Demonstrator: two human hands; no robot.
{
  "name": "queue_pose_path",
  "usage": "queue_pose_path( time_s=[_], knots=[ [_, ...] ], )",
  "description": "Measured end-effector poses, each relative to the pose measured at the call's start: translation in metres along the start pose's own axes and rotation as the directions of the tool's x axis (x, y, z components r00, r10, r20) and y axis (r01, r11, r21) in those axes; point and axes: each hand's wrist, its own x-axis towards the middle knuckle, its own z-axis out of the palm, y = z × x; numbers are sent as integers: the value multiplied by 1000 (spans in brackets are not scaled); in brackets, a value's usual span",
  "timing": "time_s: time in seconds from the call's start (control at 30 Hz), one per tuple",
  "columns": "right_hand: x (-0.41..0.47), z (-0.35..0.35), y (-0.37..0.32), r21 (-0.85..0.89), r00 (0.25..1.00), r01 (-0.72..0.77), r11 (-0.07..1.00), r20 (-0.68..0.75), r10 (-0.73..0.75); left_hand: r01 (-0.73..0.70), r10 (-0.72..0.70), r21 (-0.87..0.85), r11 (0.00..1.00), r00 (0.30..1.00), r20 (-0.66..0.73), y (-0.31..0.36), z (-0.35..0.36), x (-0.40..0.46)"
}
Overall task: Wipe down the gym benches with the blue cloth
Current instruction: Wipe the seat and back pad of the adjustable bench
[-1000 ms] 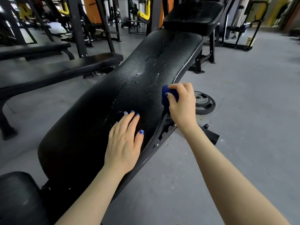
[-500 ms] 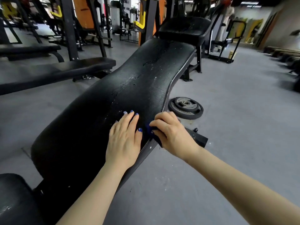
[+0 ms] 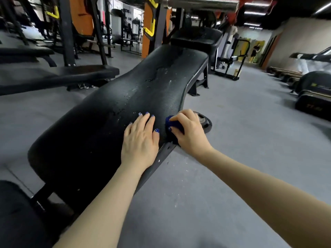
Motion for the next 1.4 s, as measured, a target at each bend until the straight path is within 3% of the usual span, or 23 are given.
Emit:
queue_pose_path(
  time_s=[0.13, 0.37, 0.6, 0.8, 1.03, 1.2, 1.4],
  knots=[
    [-13, 4, 6, 102, 999, 5, 995, -43, -1, 6, -6, -12, 1000, 1000, 5, -1, 1, -1],
    [-14, 19, 32, 228, 976, 193, 954, -140, -164, 24, -24, 9, 1000, 999, 38, 1, 0, 0],
    [28, 5, 72, 239, 891, 443, 864, -15, -453, 52, -52, -3, 999, 998, 46, 6, -3, -3],
    [111, -2, 128, 252, 940, 341, 906, -61, -337, 102, -106, 64, 993, 993, 57, 14, -7, -5],
    [125, 5, 140, 348, 929, 367, 863, -87, -359, 211, -230, 157, 965, 966, 120, 29, -16, -4],
    [121, 12, 141, 430, 935, 349, 833, -98, -341, 183, -245, 392, 902, 962, 116, 42, -24, 8],
    [138, 1, 166, 484, 927, 373, 792, -169, -334, 358, -356, 150, 922, 934, -40, 73, -4, 80]
  ],
)
